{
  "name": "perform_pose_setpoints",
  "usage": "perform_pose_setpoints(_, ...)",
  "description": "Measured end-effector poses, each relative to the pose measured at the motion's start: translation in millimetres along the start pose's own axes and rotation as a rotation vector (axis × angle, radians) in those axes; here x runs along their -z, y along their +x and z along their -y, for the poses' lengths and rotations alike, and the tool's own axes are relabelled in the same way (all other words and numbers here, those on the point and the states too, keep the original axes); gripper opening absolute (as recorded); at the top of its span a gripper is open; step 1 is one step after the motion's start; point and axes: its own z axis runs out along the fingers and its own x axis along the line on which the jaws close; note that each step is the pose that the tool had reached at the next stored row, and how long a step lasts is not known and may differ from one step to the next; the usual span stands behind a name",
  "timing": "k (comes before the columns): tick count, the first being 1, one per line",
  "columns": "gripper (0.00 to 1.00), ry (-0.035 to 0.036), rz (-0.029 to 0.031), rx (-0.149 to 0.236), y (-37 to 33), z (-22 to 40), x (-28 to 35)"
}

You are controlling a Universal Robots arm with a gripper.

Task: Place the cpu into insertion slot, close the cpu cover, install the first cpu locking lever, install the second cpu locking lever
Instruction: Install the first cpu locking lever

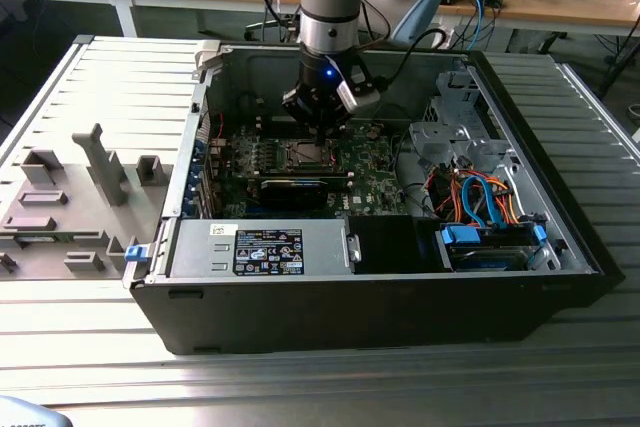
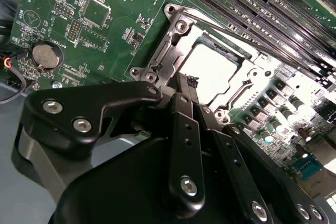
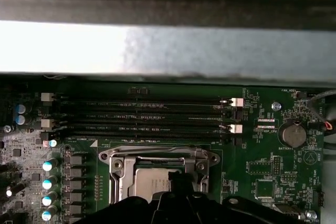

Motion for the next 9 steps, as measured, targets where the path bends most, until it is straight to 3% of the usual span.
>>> perform_pose_setpoints(5,0.11,0.0045,-0.0001,0.000,-0.1,0.1,4.4)
perform_pose_setpoints(6,0.11,0.0117,-0.0003,0.000,-0.2,0.3,14.5)
perform_pose_setpoints(7,0.11,0.0165,-0.0005,0.000,-0.3,0.4,17.4)
perform_pose_setpoints(9,0.11,0.0173,-0.0005,0.000,-0.3,0.3,17.8)
